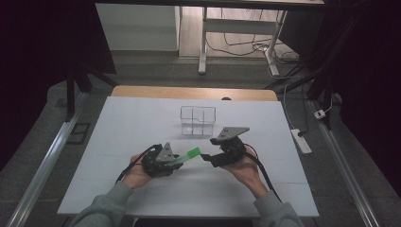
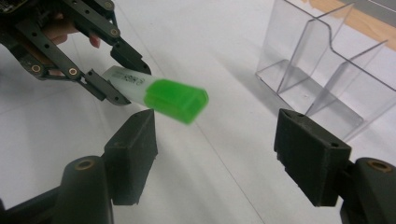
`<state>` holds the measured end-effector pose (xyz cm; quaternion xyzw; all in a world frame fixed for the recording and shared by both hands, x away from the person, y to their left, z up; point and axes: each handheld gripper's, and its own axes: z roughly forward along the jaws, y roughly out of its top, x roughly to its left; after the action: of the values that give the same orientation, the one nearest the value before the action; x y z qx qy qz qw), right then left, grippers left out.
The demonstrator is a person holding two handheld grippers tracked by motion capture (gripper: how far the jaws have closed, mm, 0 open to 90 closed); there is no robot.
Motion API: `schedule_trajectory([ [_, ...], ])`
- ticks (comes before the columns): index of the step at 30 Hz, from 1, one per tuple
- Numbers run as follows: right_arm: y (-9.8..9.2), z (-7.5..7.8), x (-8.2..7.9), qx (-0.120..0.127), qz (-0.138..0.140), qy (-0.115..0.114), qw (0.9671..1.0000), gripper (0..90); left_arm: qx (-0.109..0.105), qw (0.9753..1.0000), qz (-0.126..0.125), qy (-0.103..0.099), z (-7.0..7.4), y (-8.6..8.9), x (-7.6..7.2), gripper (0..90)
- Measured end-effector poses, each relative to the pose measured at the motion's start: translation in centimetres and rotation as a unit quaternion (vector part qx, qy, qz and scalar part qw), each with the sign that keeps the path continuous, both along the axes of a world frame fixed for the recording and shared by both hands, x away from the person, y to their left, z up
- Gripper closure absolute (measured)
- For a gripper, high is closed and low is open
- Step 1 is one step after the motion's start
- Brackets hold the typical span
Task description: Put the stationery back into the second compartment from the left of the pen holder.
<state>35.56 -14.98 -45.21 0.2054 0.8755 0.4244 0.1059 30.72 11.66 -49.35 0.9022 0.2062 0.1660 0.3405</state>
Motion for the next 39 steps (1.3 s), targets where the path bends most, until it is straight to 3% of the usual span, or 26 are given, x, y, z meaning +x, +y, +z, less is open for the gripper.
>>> schedule_trajectory([
  [8,-0.3,-0.4,0.1,0.01,-0.006,0.014,0.9998,27.3,-0.031,0.9991,0.025,-0.013,0.2,0.6,0.1,64.9],
  [15,-0.1,-0.6,0.0,0.025,-0.005,0.02,0.9995,28.6,-0.043,0.9982,0.034,-0.025,0.2,0.6,-0.1,64.9],
  [21,0.2,-0.8,-0.1,0.025,-0.001,0.021,0.9995,28.6,-0.049,0.9976,0.037,-0.032,0.2,0.3,-0.2,64.8],
  [28,0.6,-1.1,-0.1,0.039,0.002,0.032,0.9987,28.9,-0.048,0.9975,0.032,-0.041,-0.1,-0.5,-0.5,64.8],
  [34,1.1,-1.7,0.0,0.058,0.009,0.054,0.9968,31.4,-0.046,0.9971,0.038,-0.047,-0.4,-1.2,-0.7,64.7],
  [39,1.4,-1.9,-0.2,0.061,0.008,0.055,0.9966,34.7,-0.045,0.9972,0.031,-0.051,-0.6,-1.8,-1.0,64.6],
])
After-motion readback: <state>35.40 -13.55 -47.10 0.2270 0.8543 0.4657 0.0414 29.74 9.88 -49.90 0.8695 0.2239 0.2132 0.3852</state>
